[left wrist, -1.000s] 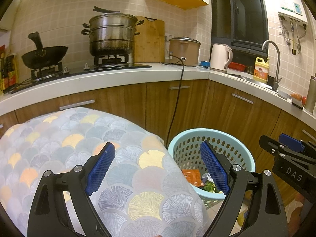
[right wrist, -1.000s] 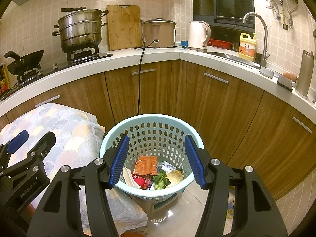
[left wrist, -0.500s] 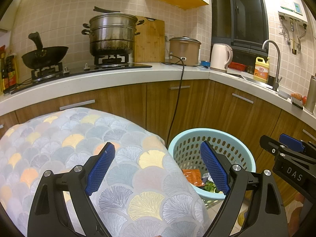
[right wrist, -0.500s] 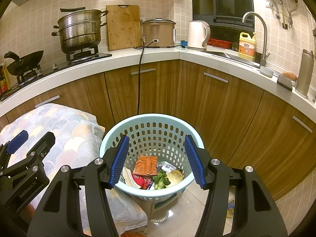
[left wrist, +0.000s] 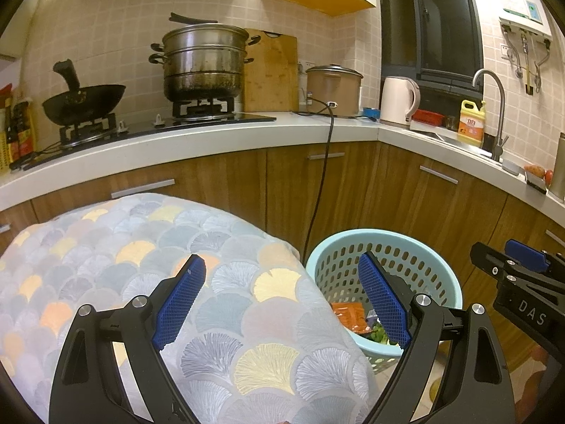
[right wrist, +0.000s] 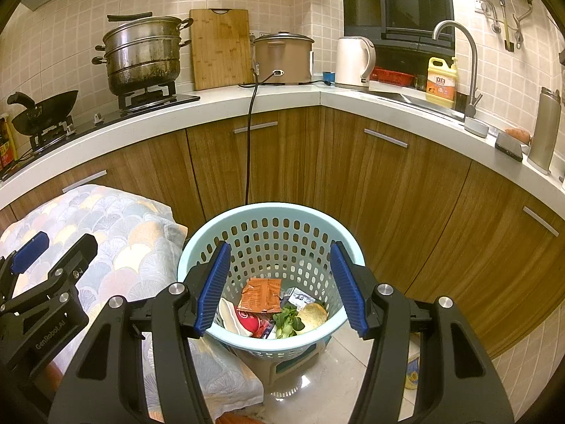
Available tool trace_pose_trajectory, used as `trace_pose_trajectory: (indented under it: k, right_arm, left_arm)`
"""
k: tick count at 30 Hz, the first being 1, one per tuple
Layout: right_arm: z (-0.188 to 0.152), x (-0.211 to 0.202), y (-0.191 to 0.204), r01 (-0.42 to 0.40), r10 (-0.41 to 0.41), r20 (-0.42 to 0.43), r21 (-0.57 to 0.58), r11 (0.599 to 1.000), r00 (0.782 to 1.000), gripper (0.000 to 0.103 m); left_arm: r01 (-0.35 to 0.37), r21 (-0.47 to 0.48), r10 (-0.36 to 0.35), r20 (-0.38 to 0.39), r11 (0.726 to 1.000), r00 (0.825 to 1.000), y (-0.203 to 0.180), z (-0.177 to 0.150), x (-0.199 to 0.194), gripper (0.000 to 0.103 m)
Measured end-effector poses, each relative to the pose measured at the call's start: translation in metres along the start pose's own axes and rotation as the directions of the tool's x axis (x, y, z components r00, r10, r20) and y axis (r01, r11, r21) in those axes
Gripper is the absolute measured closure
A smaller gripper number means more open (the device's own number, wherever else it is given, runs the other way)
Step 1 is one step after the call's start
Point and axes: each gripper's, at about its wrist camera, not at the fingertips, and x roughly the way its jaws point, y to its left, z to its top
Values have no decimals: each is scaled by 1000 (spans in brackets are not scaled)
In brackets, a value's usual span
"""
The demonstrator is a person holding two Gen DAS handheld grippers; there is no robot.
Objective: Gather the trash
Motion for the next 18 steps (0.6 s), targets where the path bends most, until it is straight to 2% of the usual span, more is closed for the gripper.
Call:
trace_pose_trajectory:
  k: [18]
  right_arm:
    - [-2,0,1,5,-5,3,-1,1000,1000,48]
  left_arm:
    - [-24,19,24,21,1000,999,-5,0,-5,17]
